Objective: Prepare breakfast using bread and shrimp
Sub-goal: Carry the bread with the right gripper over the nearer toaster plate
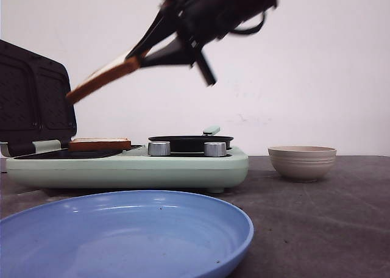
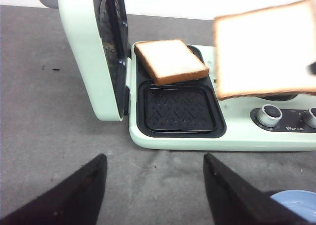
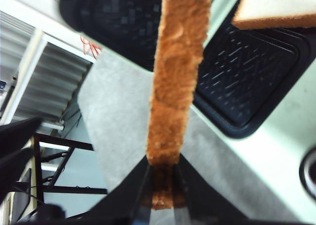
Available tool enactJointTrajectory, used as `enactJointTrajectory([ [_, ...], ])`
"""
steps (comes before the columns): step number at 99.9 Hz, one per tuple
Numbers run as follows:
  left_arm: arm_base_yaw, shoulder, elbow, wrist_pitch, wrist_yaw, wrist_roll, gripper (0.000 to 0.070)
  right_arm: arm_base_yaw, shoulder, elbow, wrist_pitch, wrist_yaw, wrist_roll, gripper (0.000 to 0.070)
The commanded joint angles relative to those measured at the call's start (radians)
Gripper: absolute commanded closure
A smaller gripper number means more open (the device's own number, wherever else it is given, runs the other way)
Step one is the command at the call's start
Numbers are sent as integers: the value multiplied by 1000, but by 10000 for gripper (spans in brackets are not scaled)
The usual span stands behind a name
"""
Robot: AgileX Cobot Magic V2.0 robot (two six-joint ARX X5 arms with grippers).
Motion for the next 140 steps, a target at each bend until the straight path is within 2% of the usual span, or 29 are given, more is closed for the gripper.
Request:
enactJointTrajectory([
  [1, 0, 2, 6, 6, -3, 8, 388, 13, 63, 58, 10, 0, 15, 697],
  [36, 0, 2, 6, 5, -3, 10, 388, 22, 266, 218, -2, -27, 111, 697],
  [63, 0, 2, 6, 6, -3, 12, 388, 51, 266, 218, -33, -24, 116, 697],
  [114, 0, 2, 6, 5, -3, 12, 388, 71, 267, 218, -65, 108, 123, 697],
  [140, 0, 2, 6, 5, -3, 12, 388, 79, 274, 218, -82, 112, 130, 697],
])
